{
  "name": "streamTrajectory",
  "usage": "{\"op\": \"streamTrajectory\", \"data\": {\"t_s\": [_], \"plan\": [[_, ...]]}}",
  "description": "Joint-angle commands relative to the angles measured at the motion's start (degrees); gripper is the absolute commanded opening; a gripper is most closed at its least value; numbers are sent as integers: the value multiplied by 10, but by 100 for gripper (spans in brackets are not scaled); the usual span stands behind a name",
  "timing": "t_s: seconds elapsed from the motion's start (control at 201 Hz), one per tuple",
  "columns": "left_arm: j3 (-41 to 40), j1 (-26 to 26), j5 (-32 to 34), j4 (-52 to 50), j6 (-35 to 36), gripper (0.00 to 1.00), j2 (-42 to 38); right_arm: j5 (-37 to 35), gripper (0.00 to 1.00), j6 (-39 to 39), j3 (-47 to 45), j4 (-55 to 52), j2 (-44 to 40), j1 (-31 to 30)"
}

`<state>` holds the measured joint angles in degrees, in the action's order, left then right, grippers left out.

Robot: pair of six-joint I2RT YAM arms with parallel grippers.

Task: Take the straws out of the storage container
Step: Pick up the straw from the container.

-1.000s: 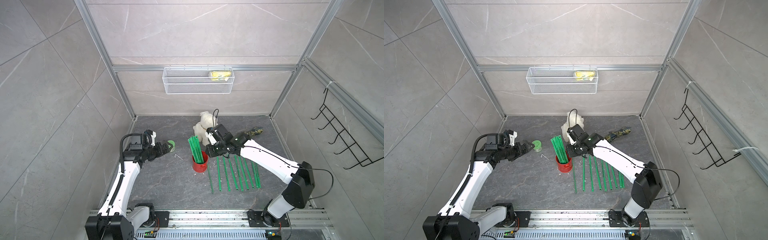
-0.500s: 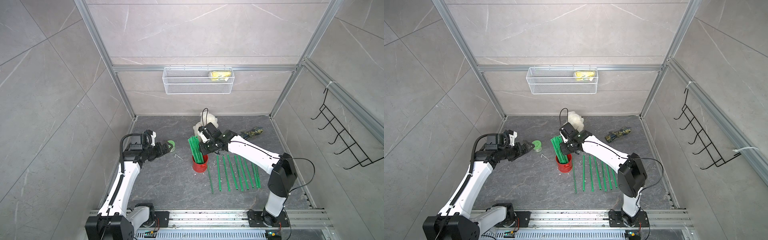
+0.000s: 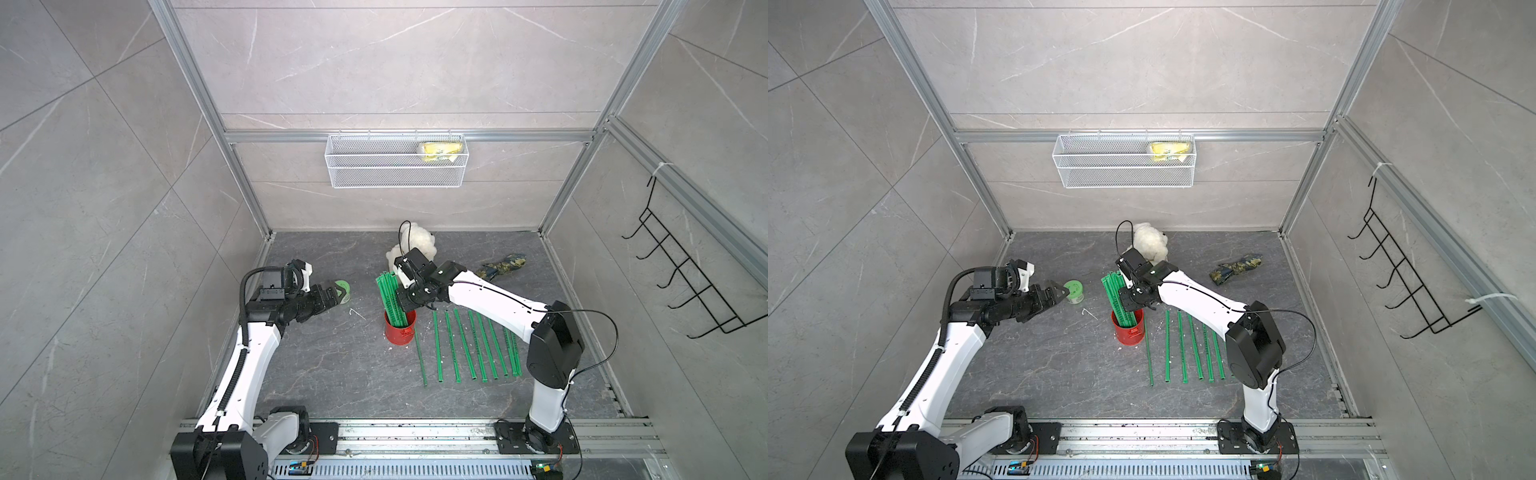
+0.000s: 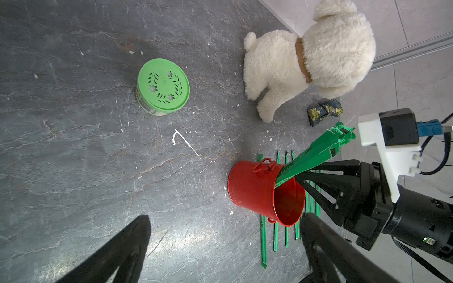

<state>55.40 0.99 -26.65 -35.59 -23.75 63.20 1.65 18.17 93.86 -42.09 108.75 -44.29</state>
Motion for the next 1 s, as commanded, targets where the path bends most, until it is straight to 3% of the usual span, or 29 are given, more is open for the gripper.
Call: {"op": "streamTrajectory", "data": {"t_s": [0.0,0.269,0.518,0.996], "plan": [[23,1,-6,-4,14,100,1,-4,30,-6,21,4,14,-4],[23,1,-7,-4,15,100,1,-5,29,-6,35,0,30,-4],[23,1,-7,-4,14,100,1,-9,16,-4,32,-4,23,-4],[23,0,-10,-4,14,100,1,-13,18,1,5,-10,-5,-4]]}}
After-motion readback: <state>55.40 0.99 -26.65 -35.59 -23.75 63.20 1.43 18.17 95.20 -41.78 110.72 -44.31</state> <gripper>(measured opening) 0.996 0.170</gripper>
